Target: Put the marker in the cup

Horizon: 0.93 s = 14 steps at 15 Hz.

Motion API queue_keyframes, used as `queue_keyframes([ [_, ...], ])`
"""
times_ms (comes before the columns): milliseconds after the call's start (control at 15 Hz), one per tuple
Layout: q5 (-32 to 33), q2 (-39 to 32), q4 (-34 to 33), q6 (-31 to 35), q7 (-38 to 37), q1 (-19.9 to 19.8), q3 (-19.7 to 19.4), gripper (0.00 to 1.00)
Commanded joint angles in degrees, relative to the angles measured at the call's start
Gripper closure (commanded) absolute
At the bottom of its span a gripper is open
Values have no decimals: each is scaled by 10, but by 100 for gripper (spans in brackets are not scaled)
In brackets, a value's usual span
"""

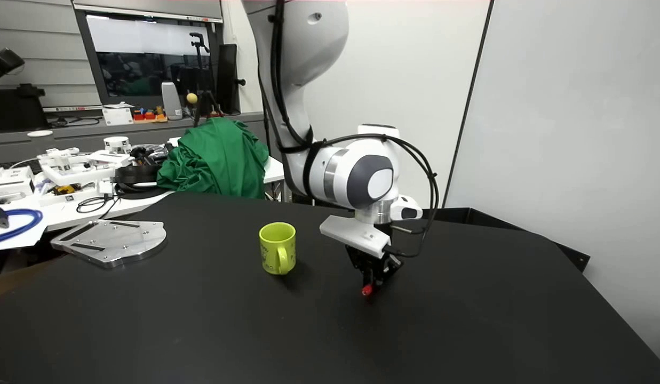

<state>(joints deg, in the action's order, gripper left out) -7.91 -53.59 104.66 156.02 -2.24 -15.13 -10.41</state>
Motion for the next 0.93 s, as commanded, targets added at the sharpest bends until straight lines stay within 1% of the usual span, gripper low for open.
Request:
queue_keyframes([
  [0,9,27,-32,-96,-34,9,-22,95],
  [200,8,65,-57,-197,-41,2,-28,95],
  [467,-16,106,-104,-386,-63,-19,-17,95],
  [667,-38,102,-157,-530,-96,-18,-11,95],
  [867,-87,93,-192,-632,-151,-11,5,95],
])
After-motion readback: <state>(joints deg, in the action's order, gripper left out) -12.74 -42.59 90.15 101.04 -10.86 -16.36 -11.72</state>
